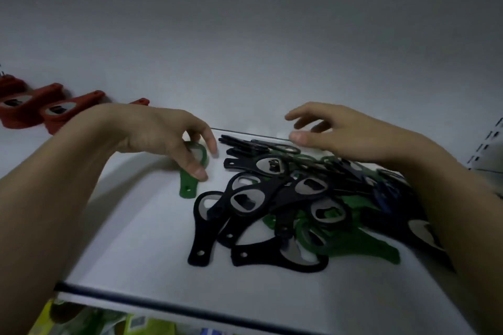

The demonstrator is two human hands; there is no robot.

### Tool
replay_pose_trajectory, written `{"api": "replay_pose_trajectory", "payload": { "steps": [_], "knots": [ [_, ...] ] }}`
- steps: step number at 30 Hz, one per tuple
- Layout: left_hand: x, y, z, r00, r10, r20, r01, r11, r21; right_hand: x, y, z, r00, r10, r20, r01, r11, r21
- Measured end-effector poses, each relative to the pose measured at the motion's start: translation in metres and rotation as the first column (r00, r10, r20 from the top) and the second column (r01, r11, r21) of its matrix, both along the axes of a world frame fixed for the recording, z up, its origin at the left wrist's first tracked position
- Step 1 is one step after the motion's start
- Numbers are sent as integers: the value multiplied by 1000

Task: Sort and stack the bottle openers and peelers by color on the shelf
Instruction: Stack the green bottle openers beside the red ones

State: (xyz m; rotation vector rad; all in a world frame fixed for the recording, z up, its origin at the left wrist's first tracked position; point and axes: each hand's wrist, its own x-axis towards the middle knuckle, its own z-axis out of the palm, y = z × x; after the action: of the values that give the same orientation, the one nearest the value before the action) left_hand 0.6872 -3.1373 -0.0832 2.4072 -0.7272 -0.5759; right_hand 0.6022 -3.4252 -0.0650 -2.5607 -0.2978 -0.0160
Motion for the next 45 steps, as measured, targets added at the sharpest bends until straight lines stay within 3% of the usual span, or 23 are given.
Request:
{"api": "replay_pose_trajectory", "payload": {
  "steps": [3,5,8,10,13,17,19,21,26,29,32,36,40,42,45],
  "knots": [
    [2,15,-2,997,78,17,-74,985,-155,-10,-14,15,961,-52,-273,-28,959,-282],
    [1,21,-3,988,151,-18,-148,917,-370,-14,-6,14,938,-36,-344,-87,938,-334],
    [-7,11,3,946,237,-220,-319,573,-755,-8,14,-1,986,58,-154,-96,964,-249],
    [-15,-13,15,920,283,-271,-369,390,-844,-4,16,-7,991,112,-67,-121,981,-152],
    [-18,-66,35,913,336,-229,-345,340,-875,-3,-8,11,998,12,62,-14,1000,25],
    [-19,-136,38,927,237,-289,-347,257,-902,-5,-51,17,970,-221,97,215,974,65],
    [-19,-153,20,932,176,-317,-355,266,-896,-4,-64,4,952,-271,145,266,962,53],
    [-19,-158,5,944,142,-298,-329,344,-879,-2,-75,-6,942,-296,159,305,952,-37],
    [-20,-155,-3,934,50,-354,-342,419,-841,0,-83,-18,946,-320,-42,289,898,-332],
    [-23,-156,-6,920,46,-389,-353,524,-775,0,-84,-21,941,-335,-56,300,897,-325],
    [-24,-153,-6,932,90,-351,-341,545,-766,-1,-88,-21,947,-318,-44,294,914,-278],
    [-20,-145,-4,945,112,-307,-315,566,-762,-1,-87,-21,948,-301,108,313,941,-128],
    [-20,-141,-3,931,115,-346,-348,563,-750,-7,-81,-11,944,-250,218,195,950,244],
    [-22,-142,-1,934,77,-349,-328,573,-751,-11,-75,-6,947,-237,215,129,897,422],
    [-24,-142,5,938,-4,-347,-276,597,-754,-16,-66,2,939,-276,204,66,728,682]
  ]
}}
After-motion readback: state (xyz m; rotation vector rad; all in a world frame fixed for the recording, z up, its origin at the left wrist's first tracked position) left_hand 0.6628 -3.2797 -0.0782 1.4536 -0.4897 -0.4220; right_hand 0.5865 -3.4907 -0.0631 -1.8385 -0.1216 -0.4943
